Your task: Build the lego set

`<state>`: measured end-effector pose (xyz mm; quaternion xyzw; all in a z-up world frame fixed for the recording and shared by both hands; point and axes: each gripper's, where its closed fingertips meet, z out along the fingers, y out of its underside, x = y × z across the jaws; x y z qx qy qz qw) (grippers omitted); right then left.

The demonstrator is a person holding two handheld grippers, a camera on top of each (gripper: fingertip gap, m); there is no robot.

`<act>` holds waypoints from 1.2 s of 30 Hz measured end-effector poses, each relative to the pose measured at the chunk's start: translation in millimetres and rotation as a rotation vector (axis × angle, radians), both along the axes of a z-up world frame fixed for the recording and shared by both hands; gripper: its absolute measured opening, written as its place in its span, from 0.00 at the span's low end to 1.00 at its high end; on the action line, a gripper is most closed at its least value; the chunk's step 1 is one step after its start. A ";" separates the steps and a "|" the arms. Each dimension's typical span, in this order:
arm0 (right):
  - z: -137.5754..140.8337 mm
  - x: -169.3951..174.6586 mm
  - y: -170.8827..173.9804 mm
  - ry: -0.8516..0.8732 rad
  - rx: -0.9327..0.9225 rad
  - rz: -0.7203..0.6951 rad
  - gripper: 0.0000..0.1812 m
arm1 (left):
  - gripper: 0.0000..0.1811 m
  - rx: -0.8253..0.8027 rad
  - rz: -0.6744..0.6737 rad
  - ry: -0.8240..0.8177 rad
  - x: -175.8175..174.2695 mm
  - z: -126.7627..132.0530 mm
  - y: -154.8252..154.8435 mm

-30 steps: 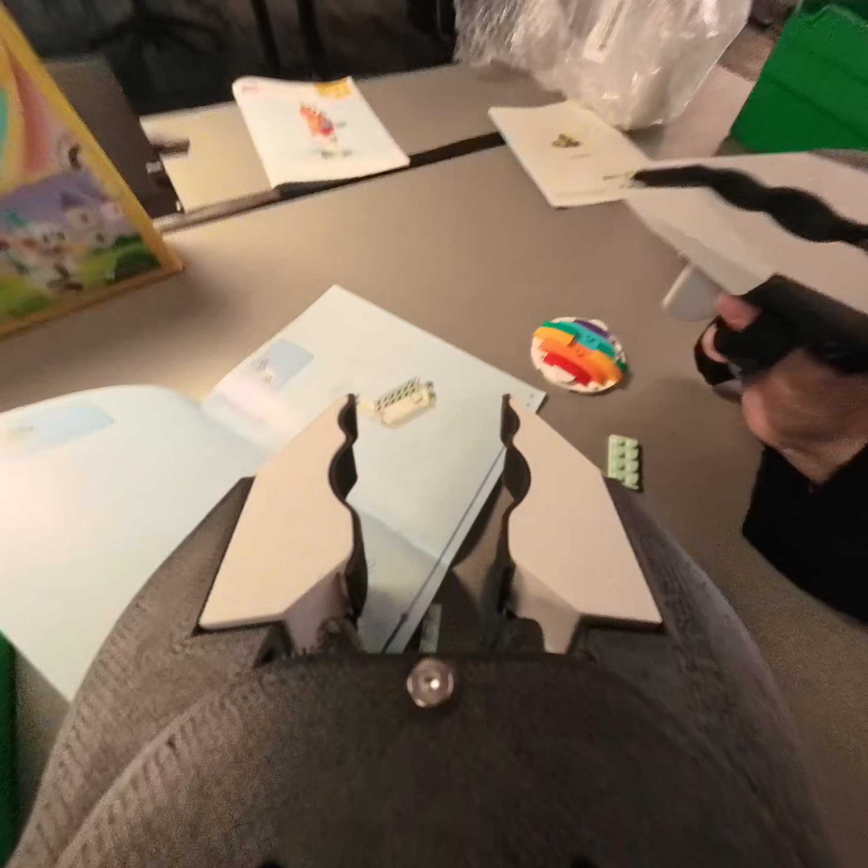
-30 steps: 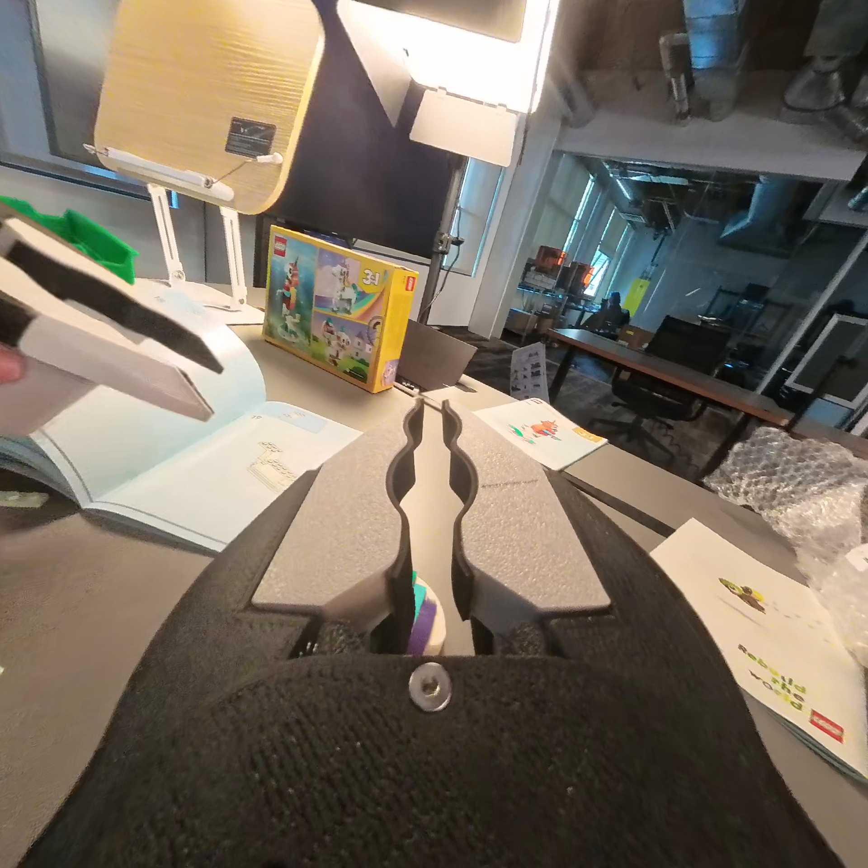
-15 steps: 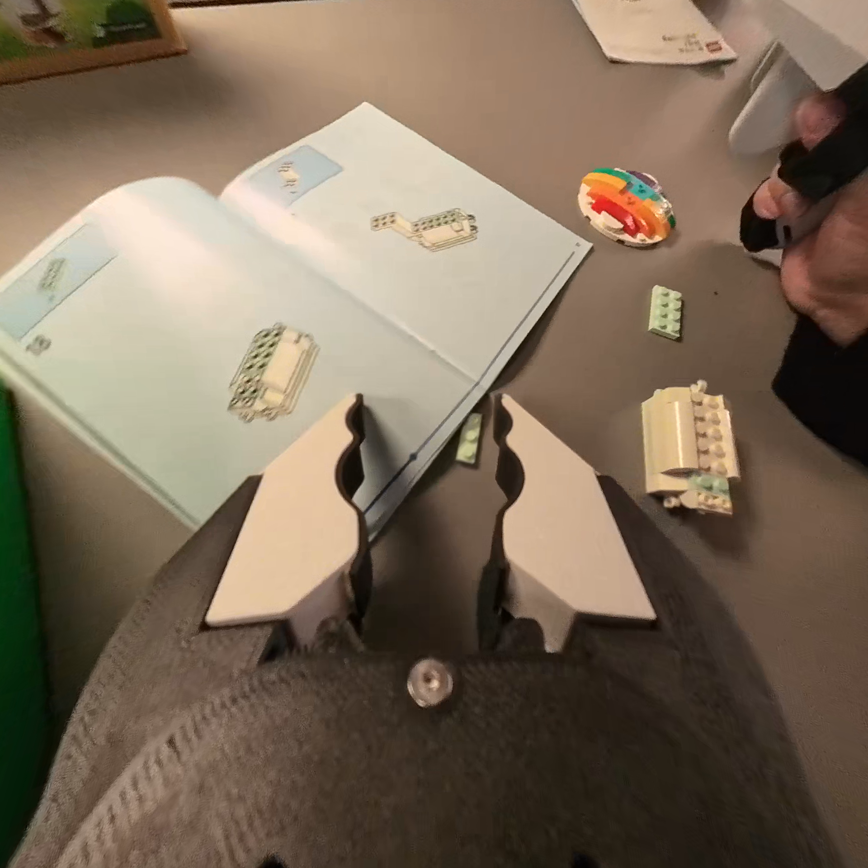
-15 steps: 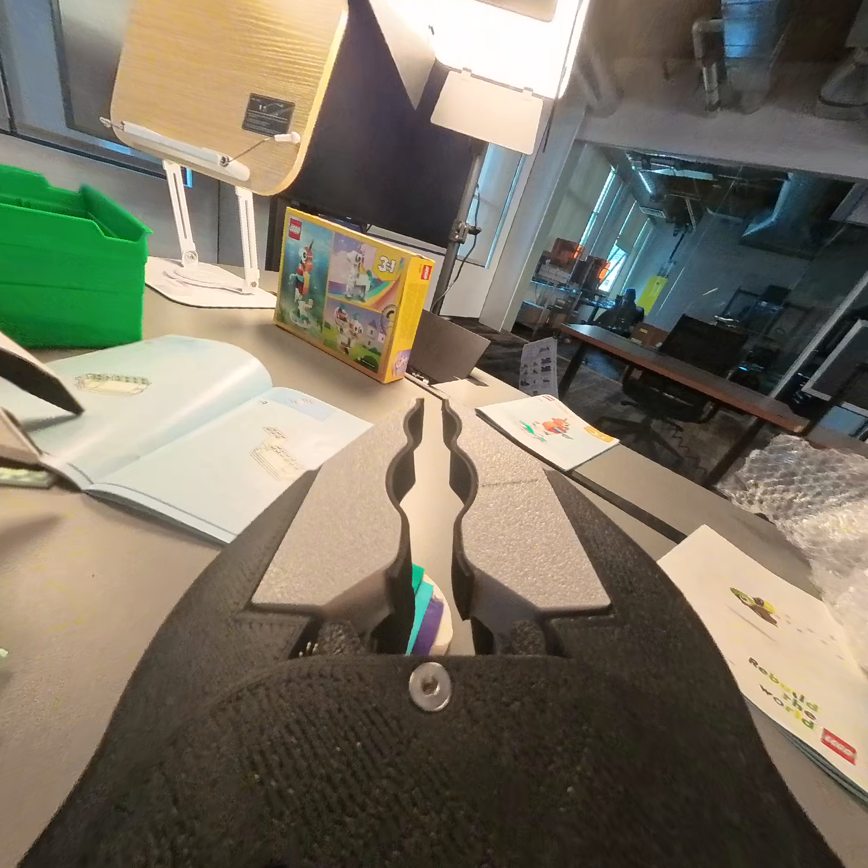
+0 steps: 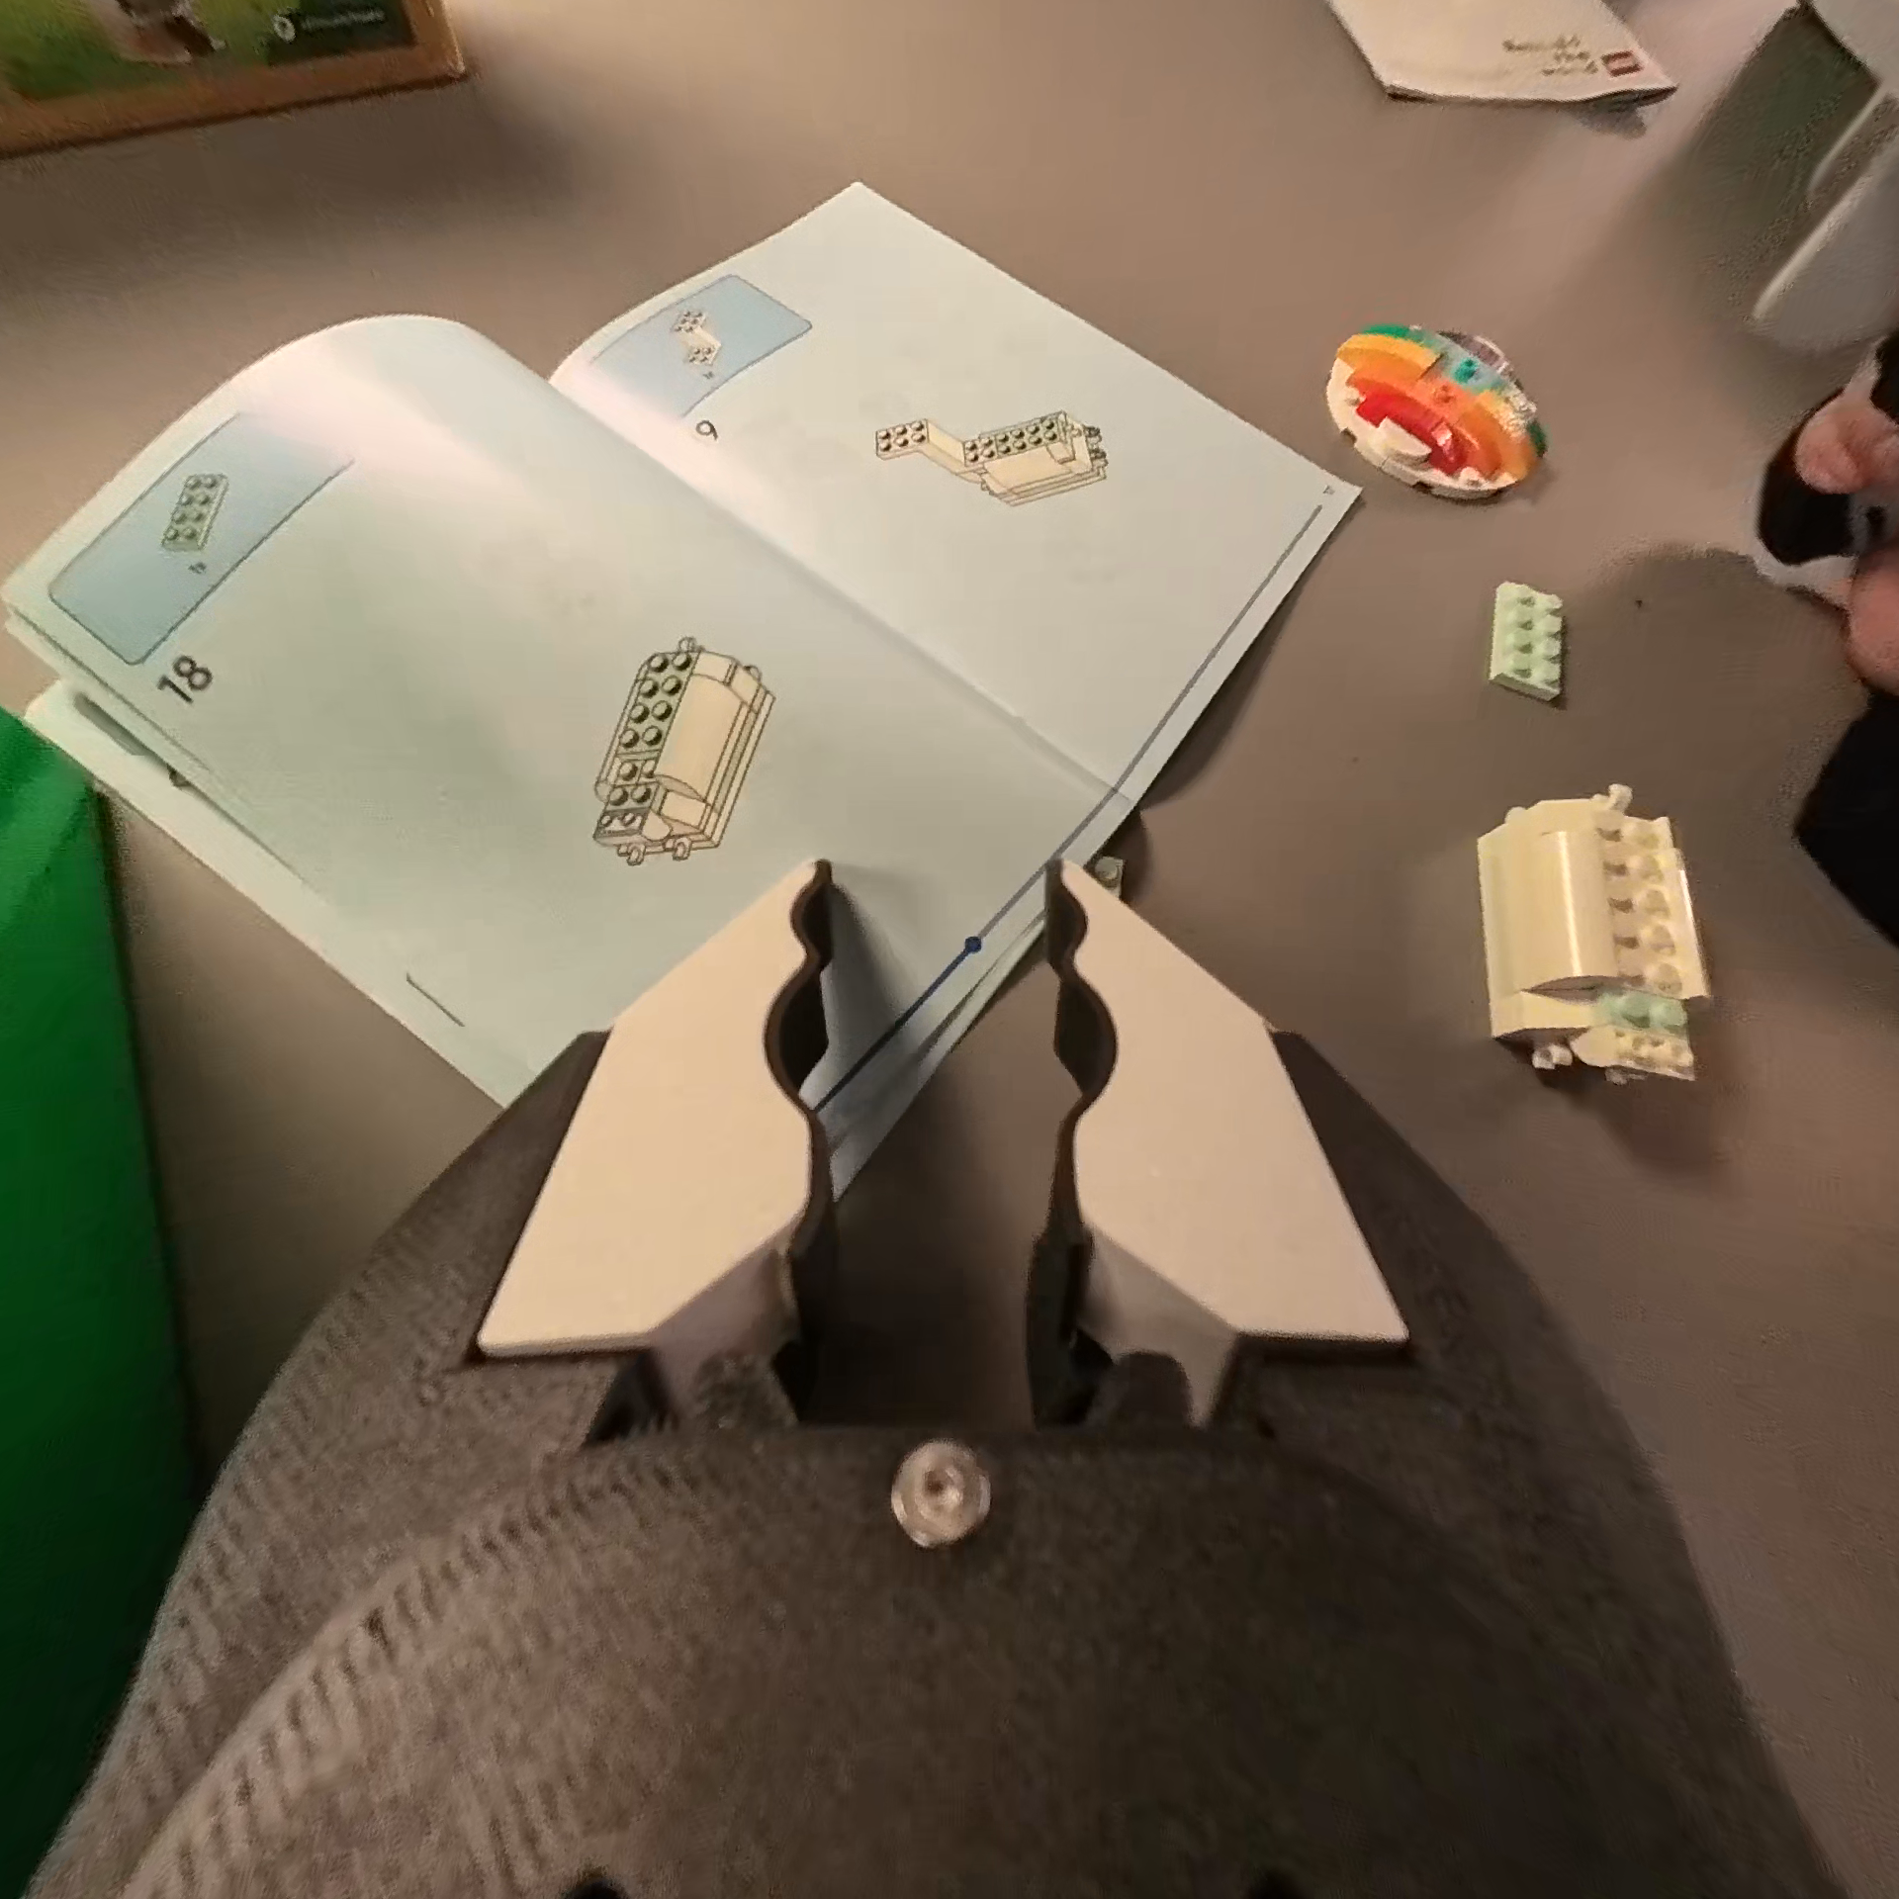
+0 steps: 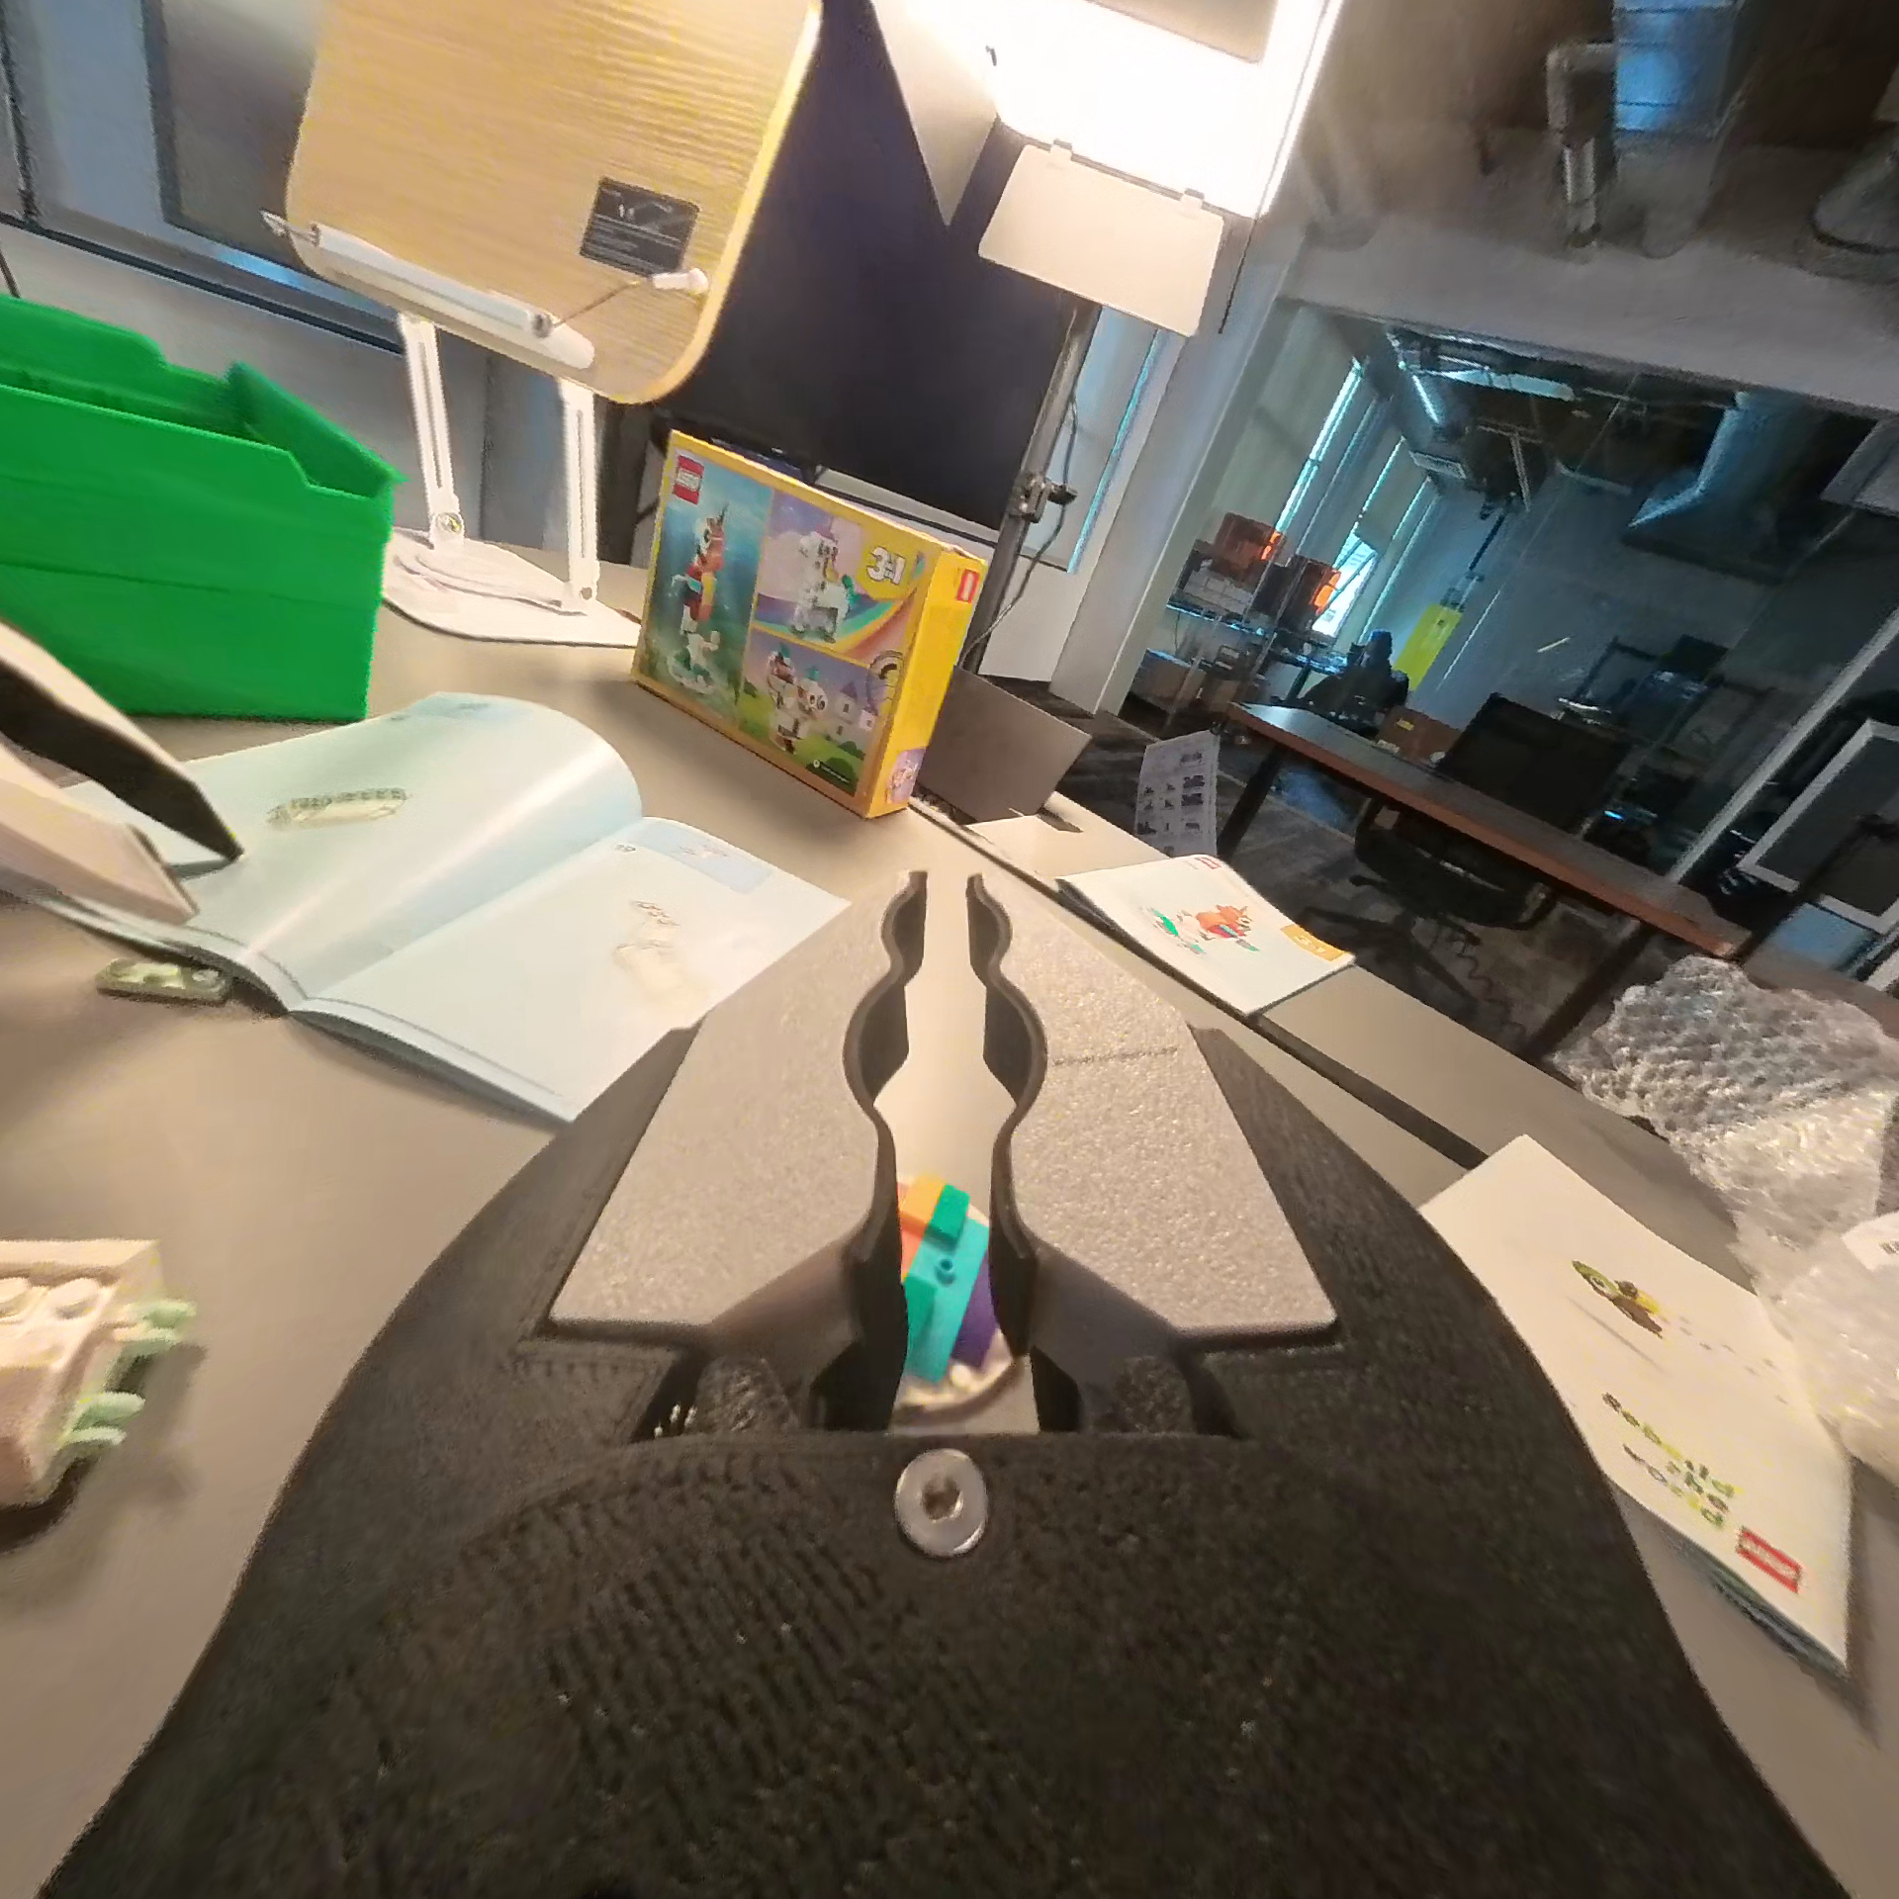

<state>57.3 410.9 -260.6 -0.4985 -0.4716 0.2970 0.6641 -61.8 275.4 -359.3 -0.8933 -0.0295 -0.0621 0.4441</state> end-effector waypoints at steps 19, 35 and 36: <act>-71.4 9.9 -61.6 -0.488 -0.034 0.396 0.15 | 0.23 -0.023 -0.017 0.005 2.7 -3.6 -0.3; -106.5 26.5 -73.8 -0.737 -0.339 0.557 0.26 | 0.25 0.109 -0.096 0.100 20.7 20.0 4.2; -106.6 27.5 -73.8 -0.739 -0.353 0.561 0.26 | 0.25 0.135 -0.117 0.105 25.5 24.7 4.7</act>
